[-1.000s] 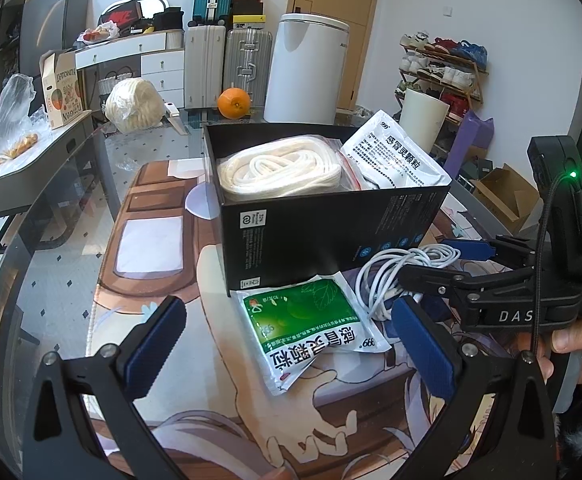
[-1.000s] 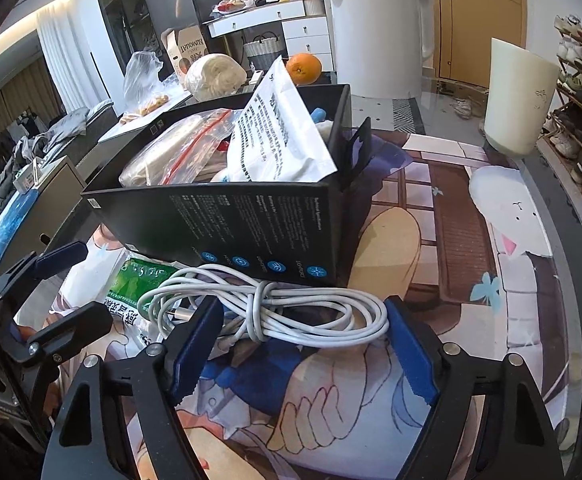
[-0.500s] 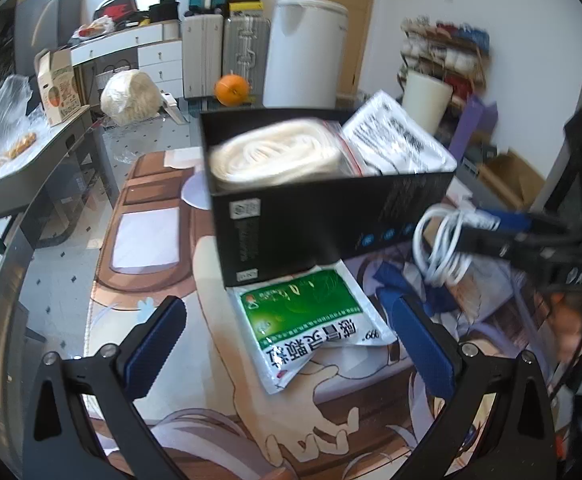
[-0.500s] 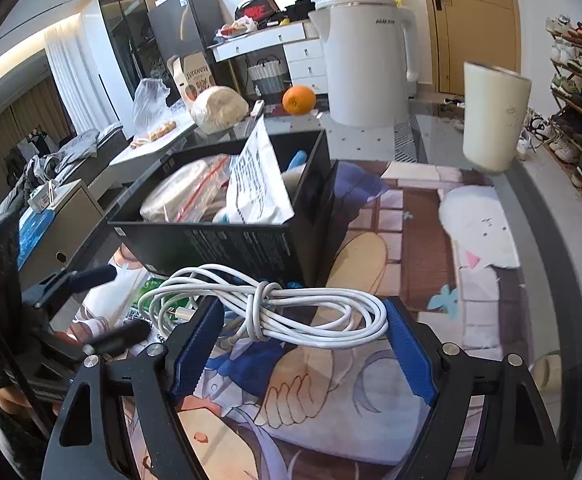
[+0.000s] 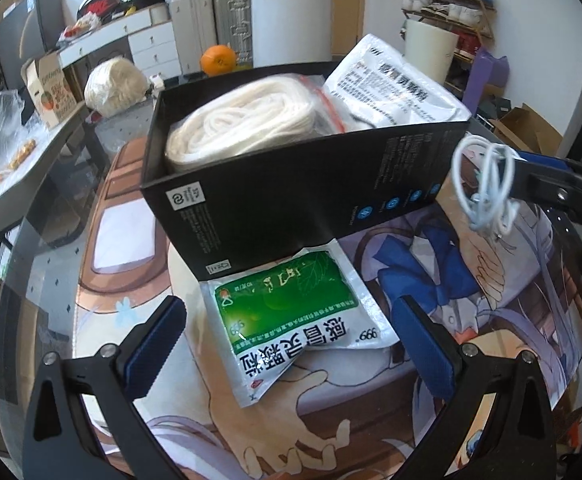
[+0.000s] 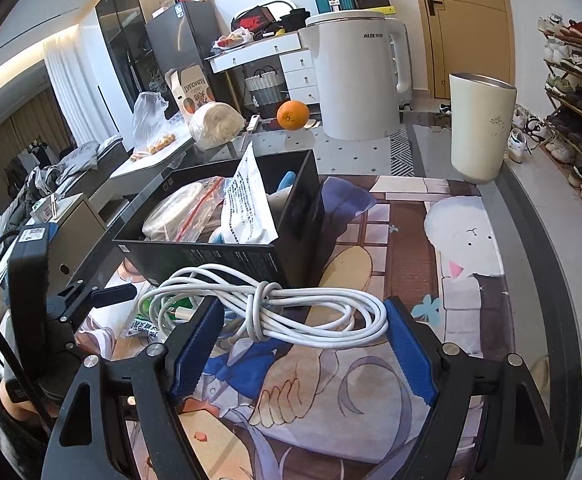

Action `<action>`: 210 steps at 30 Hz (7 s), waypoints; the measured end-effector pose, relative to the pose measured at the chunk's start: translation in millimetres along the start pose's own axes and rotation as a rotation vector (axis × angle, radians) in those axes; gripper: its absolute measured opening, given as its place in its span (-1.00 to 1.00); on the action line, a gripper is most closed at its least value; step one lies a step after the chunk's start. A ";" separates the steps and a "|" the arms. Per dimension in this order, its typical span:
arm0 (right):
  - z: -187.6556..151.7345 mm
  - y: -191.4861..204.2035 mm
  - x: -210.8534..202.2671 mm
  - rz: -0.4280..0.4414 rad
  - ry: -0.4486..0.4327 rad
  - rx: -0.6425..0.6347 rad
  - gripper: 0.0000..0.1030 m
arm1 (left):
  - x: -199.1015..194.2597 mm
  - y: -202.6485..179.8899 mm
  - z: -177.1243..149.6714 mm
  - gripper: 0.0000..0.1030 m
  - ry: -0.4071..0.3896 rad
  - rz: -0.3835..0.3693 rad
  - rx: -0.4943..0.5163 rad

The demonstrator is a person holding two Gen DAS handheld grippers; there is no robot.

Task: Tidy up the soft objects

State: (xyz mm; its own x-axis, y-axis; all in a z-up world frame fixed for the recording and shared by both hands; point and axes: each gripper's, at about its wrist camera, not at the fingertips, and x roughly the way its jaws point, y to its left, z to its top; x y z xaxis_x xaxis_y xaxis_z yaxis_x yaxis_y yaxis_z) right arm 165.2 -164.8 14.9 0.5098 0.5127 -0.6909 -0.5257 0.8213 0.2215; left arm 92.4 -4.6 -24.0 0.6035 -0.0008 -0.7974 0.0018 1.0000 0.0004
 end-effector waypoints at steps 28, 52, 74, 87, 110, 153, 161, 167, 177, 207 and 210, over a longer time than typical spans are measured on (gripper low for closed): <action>0.1 5.1 2.7 0.001 0.006 -0.011 0.59 | -18.4 -5.6 -14.4 -0.02 -0.069 -0.050 0.047; 10.9 25.6 -25.3 -0.026 -0.078 -0.066 0.59 | -75.0 31.3 -8.1 -0.02 -0.282 -0.084 -0.046; 66.7 43.2 1.6 -0.219 -0.078 -0.219 0.59 | -49.0 43.5 54.2 -0.02 -0.326 -0.085 -0.059; 78.8 88.0 41.6 -0.352 -0.005 -0.625 0.59 | -31.9 41.5 60.8 -0.02 -0.302 -0.087 -0.049; 77.8 101.3 77.2 -0.200 0.070 -0.815 0.77 | -18.9 39.1 63.9 0.15 -0.274 -0.080 -0.021; 8.8 56.9 2.3 -0.028 -0.266 -0.221 0.99 | -65.8 55.1 4.3 1.00 -0.447 0.023 -0.118; 4.4 54.3 5.7 -0.032 -0.274 -0.220 0.99 | -61.2 53.2 4.9 1.00 -0.450 0.018 -0.110; 3.0 52.1 5.2 -0.049 -0.286 -0.210 0.99 | -61.6 51.2 4.0 1.00 -0.454 0.021 -0.103; 3.8 48.2 10.2 -0.059 -0.269 -0.188 0.99 | -61.5 57.3 2.3 1.00 -0.456 0.013 -0.131; 1.5 48.1 6.4 -0.065 -0.293 -0.191 0.99 | -65.3 48.3 1.8 1.00 -0.478 0.043 -0.095; 1.5 47.9 6.4 -0.065 -0.294 -0.192 0.99 | -65.1 49.2 1.9 1.00 -0.481 0.041 -0.100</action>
State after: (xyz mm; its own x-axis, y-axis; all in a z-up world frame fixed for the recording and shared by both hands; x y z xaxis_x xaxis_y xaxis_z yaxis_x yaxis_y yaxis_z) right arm 144.3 -121.7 22.2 0.7057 0.5342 -0.4654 -0.5901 0.8067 0.0312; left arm 54.7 44.6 29.1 0.9012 0.0612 -0.4291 -0.0918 0.9945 -0.0510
